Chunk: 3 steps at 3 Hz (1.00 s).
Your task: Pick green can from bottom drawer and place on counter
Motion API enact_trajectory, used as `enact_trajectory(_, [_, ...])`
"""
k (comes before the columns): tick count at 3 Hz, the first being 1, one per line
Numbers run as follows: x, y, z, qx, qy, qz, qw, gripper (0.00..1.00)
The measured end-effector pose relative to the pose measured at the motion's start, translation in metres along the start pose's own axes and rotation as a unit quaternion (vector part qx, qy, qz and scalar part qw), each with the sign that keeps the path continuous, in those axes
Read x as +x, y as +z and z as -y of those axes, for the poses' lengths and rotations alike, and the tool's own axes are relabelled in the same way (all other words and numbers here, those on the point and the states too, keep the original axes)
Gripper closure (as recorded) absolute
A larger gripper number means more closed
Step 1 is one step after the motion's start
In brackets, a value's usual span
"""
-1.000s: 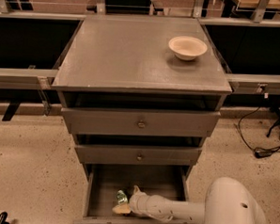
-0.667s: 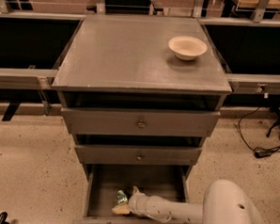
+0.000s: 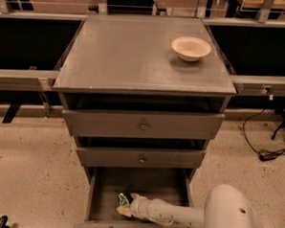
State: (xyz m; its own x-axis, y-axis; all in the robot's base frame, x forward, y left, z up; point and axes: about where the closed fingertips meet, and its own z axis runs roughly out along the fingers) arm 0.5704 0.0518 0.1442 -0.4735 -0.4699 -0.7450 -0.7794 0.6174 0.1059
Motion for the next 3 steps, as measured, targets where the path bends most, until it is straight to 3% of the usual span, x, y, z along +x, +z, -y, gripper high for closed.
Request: enact_trajectory(3, [0.0023, 0.0009, 0.0014, -0.01, 0.0, -0.002, 0.9999, 0.48])
